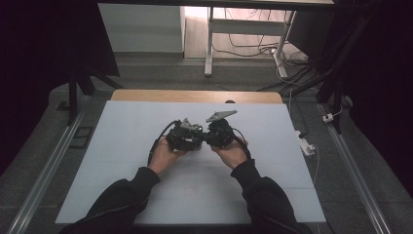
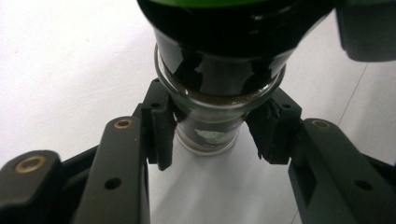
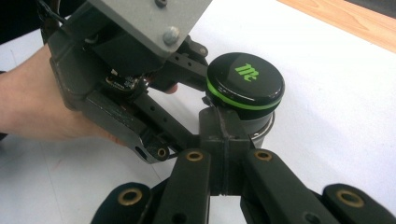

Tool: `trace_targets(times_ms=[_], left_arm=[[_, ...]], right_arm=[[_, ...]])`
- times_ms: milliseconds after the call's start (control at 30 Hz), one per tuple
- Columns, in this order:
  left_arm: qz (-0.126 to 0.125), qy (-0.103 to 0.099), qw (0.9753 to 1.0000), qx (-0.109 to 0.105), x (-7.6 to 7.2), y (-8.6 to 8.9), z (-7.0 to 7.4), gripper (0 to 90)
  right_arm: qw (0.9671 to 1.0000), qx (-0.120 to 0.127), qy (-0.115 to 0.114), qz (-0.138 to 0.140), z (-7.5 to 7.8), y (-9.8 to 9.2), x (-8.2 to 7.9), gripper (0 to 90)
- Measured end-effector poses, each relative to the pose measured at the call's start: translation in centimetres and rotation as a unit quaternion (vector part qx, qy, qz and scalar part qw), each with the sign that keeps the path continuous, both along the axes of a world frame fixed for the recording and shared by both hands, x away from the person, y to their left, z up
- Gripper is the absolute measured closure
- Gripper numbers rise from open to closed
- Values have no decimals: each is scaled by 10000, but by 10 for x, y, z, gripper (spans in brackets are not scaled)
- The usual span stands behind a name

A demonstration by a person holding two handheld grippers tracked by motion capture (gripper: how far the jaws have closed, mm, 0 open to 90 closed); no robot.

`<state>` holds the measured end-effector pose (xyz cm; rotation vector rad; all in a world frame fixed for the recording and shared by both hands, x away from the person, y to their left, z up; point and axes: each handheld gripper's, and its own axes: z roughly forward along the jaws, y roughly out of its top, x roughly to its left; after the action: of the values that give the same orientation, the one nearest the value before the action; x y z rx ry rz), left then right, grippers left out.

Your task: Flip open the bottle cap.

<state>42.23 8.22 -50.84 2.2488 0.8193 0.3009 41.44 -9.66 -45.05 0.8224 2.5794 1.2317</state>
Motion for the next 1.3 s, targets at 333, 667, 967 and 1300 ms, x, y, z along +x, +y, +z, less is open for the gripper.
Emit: trace_targets(times_ms=[333, 667, 967, 1300], left_arm=[[28, 5, 10000, -5, 0, -1, 0, 535], [9, -4, 10000, 60, 0, -1, -1, 532], [1, -16, 10000, 65, 0, -1, -1, 533], [-10, -8, 10000, 57, 0, -1, -2, 533]], right_arm=[[10000, 43, -29, -35, 4, 1, 3, 900], [9999, 126, -33, -61, 9, 1, 8, 900], [9997, 196, -42, -125, 12, 1, 15, 900], [9996, 232, -45, -182, 13, 3, 22, 900]])
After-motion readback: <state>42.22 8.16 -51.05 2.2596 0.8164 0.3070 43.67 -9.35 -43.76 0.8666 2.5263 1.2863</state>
